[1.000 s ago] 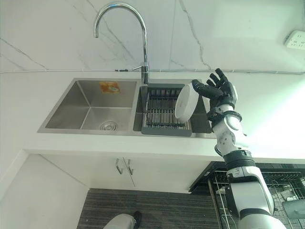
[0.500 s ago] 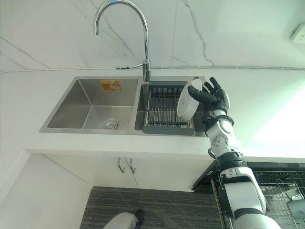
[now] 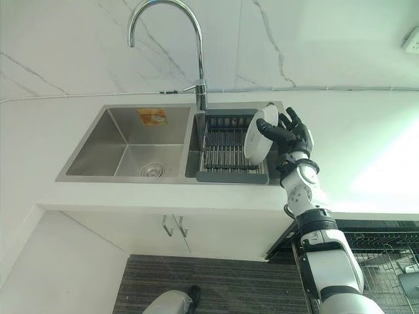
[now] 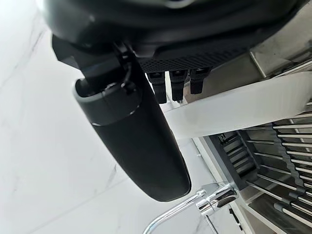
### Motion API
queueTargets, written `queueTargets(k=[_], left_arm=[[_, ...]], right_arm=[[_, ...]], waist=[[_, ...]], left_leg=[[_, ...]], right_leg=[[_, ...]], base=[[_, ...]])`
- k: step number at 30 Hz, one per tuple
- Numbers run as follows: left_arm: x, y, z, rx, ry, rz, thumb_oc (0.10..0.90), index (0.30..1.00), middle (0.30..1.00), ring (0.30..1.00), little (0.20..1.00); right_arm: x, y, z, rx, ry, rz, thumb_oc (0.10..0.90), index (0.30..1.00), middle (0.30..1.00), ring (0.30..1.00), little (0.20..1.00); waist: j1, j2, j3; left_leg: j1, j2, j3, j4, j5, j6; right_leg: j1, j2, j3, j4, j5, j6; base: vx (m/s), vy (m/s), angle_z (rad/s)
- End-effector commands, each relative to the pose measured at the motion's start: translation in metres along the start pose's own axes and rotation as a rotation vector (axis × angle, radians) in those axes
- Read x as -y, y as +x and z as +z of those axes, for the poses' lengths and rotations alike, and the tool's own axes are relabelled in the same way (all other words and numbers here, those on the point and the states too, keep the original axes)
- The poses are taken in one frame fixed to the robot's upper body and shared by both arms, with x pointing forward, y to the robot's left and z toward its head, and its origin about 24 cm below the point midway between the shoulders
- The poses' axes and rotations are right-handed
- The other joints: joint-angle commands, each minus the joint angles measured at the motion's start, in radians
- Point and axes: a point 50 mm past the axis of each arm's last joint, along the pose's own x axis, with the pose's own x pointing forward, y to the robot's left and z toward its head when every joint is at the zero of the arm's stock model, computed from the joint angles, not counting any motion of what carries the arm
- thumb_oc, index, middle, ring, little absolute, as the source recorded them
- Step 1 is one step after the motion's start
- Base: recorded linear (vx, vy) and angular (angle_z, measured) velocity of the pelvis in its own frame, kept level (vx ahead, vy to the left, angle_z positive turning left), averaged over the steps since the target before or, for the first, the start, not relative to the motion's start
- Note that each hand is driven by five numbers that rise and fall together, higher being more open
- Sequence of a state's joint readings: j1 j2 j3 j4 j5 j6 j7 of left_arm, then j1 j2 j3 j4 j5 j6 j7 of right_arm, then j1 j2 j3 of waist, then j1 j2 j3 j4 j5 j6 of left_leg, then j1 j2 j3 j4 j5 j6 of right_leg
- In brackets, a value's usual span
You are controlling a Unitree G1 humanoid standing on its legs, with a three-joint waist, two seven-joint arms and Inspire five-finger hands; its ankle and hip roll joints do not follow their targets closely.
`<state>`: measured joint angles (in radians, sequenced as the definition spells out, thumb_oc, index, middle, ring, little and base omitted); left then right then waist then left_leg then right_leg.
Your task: Place the dishes in the dishwasher.
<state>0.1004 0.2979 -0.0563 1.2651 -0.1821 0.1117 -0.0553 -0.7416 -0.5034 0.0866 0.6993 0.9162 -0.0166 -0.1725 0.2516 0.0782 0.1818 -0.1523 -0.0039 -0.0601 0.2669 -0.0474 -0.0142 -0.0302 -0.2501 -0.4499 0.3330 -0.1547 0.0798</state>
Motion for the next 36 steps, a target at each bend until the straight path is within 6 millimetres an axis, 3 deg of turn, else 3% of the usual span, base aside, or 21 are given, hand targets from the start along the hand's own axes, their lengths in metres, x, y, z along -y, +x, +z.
queueTargets(k=[1,12,18,19,20,21,22,36], left_arm=[[-0.029,-0.004,-0.012,-0.047,0.071,0.075,0.800,0.900,0.900,0.900,0.900],[-0.030,-0.004,-0.012,-0.046,0.071,0.079,0.800,0.900,0.900,0.900,0.900],[-0.031,-0.004,-0.007,-0.041,0.075,0.085,0.800,0.900,0.900,0.900,0.900],[-0.031,-0.004,-0.006,-0.040,0.077,0.086,0.800,0.900,0.900,0.900,0.900],[-0.031,-0.004,-0.005,-0.040,0.077,0.088,0.800,0.900,0.900,0.900,0.900],[-0.031,-0.004,-0.006,-0.041,0.076,0.091,0.800,0.900,0.900,0.900,0.900],[-0.031,-0.004,-0.006,-0.042,0.075,0.093,0.800,0.900,0.900,0.900,0.900],[-0.038,-0.005,-0.005,-0.037,0.085,0.097,0.800,0.900,0.900,0.900,0.900]], right_arm=[[-0.022,0.003,0.039,0.158,0.038,0.117,0.800,0.900,0.900,0.900,0.900],[-0.015,0.004,0.030,0.103,0.011,0.101,0.800,0.900,0.900,0.900,0.900],[-0.014,0.004,0.009,-0.049,-0.048,0.144,0.800,0.900,0.900,0.900,0.900],[-0.014,0.004,0.007,-0.064,-0.055,0.154,0.637,0.655,0.655,0.655,0.655],[-0.014,0.004,0.005,-0.077,-0.066,0.161,0.585,0.578,0.578,0.578,0.578],[-0.012,0.004,0.003,-0.086,-0.081,0.165,0.445,0.368,0.368,0.368,0.368],[-0.011,0.004,0.002,-0.091,-0.087,0.167,0.400,0.300,0.300,0.300,0.300],[-0.009,0.004,0.007,-0.045,-0.064,0.156,0.400,0.300,0.300,0.300,0.300]], waist=[[0.022,-0.018,-0.032],[0.025,-0.018,-0.024],[0.025,-0.026,-0.013],[0.025,-0.027,-0.012],[0.025,-0.029,-0.011],[0.026,-0.031,-0.011],[0.027,-0.033,-0.011],[0.025,-0.046,-0.015]], left_leg=[[-0.014,-0.009,-0.035,0.033,-0.126,-0.037],[-0.012,-0.007,-0.032,0.033,-0.129,-0.038],[-0.015,-0.002,-0.025,0.033,-0.127,-0.038],[-0.016,-0.001,-0.025,0.033,-0.126,-0.038],[-0.016,0.000,-0.024,0.033,-0.126,-0.039],[-0.016,0.003,-0.021,0.033,-0.126,-0.040],[-0.016,0.005,-0.019,0.033,-0.126,-0.041],[-0.011,0.022,-0.008,0.033,-0.129,-0.044]], right_leg=[[0.057,-0.013,0.068,-0.033,-0.066,0.067],[0.062,-0.016,0.067,-0.033,-0.067,0.071],[0.061,-0.016,0.064,-0.033,-0.064,0.072],[0.061,-0.016,0.064,-0.033,-0.064,0.072],[0.061,-0.016,0.063,-0.033,-0.064,0.072],[0.062,-0.015,0.061,-0.033,-0.064,0.072],[0.062,-0.016,0.060,-0.033,-0.064,0.072],[0.059,-0.005,0.059,-0.033,-0.066,0.071]], base=[[0.00,0.000,0.00],[0.00,0.000,0.00],[0.00,0.000,0.00],[0.00,0.000,0.00],[0.00,0.000,0.00],[0.00,0.000,0.00],[0.00,0.000,0.00],[0.00,0.000,0.00]])
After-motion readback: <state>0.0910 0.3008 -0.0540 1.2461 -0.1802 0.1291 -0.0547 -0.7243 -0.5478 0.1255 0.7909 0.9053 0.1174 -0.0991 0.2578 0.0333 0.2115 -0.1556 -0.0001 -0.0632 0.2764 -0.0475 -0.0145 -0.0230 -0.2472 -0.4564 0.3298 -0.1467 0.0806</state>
